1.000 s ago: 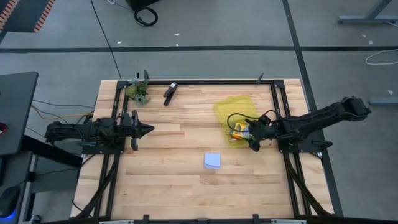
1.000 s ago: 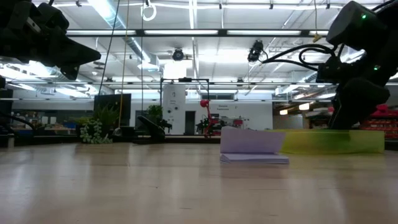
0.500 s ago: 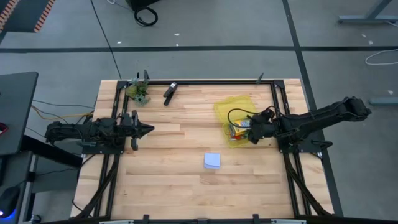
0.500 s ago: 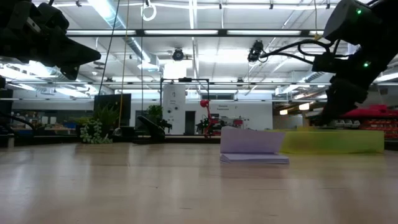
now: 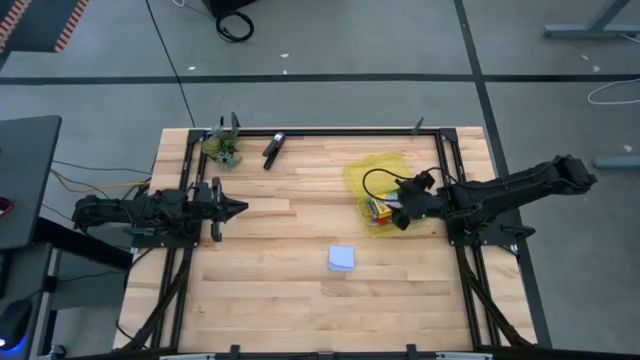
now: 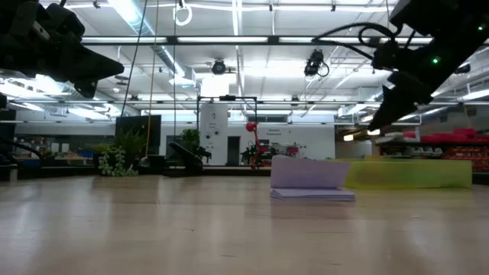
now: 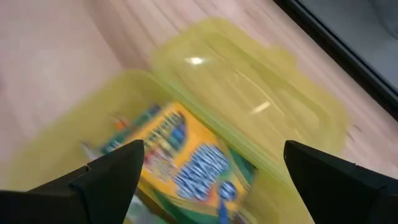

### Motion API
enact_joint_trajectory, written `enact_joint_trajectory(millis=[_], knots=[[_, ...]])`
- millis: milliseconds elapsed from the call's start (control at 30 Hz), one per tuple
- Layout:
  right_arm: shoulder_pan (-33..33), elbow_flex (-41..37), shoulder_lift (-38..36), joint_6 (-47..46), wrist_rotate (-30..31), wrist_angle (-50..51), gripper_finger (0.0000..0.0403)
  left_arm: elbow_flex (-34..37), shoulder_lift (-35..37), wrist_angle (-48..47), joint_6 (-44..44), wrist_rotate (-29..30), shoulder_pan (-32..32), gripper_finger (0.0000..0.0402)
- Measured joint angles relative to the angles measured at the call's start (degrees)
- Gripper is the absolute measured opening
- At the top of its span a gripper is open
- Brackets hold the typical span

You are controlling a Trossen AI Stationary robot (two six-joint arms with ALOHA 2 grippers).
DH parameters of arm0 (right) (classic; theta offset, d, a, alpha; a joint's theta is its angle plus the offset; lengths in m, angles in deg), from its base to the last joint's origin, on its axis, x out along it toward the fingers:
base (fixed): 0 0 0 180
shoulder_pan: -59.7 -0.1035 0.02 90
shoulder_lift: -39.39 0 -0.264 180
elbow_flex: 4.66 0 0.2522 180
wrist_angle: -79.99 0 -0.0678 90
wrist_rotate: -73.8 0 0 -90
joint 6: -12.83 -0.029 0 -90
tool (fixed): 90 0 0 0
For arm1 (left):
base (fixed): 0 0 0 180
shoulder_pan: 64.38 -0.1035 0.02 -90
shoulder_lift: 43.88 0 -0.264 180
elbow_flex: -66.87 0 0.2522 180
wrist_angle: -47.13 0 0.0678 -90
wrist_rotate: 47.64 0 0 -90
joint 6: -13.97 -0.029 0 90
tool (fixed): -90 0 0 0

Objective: Pack school essentials
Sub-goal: Put the violet sticky notes into the yellow supply box

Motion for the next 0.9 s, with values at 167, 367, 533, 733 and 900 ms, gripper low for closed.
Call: enact_joint_trajectory(millis=[167,367,533,733,900], knots=[[0.0,0.0,2.7,3.4,-1.9,-7.6,0.0394,0.0,0.0,0.0,0.0,0.0,0.0,0.0026],[0.0,0.0,9.2,6.0,-3.3,-15.1,0.0394,0.0,0.0,0.0,0.0,0.0,0.0,0.0033],[0.0,2.8,15.2,6.1,-5.1,-17.1,0.0394,0.0,0.0,0.0,0.0,0.0,0.0,0.0035],[0.0,11.5,23.5,7.5,-5.6,-16.8,0.0394,0.0,0.0,0.0,0.0,0.0,0.0,0.0026],[0.0,19.0,30.6,10.8,-7.1,-16.8,0.0394,0.0,0.0,0.0,0.0,0.0,0.0,0.0028]])
